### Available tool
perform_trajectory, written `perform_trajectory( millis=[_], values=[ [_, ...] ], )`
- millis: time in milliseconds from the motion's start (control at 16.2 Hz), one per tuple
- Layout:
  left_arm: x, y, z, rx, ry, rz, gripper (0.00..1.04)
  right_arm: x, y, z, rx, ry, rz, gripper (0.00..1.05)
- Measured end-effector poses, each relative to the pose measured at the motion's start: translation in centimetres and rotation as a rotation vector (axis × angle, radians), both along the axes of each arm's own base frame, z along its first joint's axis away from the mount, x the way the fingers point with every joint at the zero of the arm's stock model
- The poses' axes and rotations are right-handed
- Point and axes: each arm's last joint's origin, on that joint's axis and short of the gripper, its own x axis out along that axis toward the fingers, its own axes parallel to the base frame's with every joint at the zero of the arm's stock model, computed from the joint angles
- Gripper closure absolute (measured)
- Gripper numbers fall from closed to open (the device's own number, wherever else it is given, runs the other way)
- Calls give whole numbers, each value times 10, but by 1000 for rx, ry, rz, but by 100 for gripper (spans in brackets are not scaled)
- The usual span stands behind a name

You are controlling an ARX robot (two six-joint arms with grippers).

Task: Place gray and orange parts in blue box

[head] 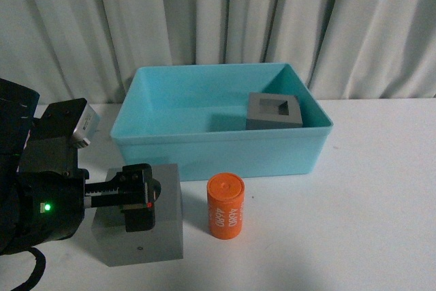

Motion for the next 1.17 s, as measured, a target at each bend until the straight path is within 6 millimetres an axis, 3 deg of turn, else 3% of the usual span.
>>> perform_trajectory(
  millis=[62, 309, 433, 494, 556, 618, 680, 927, 1174],
  values=[
    [0, -1, 0, -1, -1, -3, 9, 0, 0, 0, 0, 0, 0, 6],
    [0, -3, -1, -4, -2, -14, 42, 0, 0, 0, 0, 0, 0, 6],
    [-4, 2, 6, 2, 2, -7, 81, 0, 0, 0, 0, 0, 0, 6],
    [-18, 20, 17, 13, 25, 37, 83, 0, 0, 0, 0, 0, 0, 6],
    [-31, 40, 59, -35, -37, 117, 84, 0, 0, 0, 0, 0, 0, 6],
    [-26, 49, 120, -100, -198, 170, 84, 0, 0, 0, 0, 0, 0, 6],
    [0, 39, 142, -120, -275, 147, 84, 0, 0, 0, 0, 0, 0, 6],
    [54, 19, 131, -87, -268, 130, 84, 0, 0, 0, 0, 0, 0, 6],
    [85, 11, 113, -43, -253, 129, 84, 0, 0, 0, 0, 0, 0, 6]
  ],
)
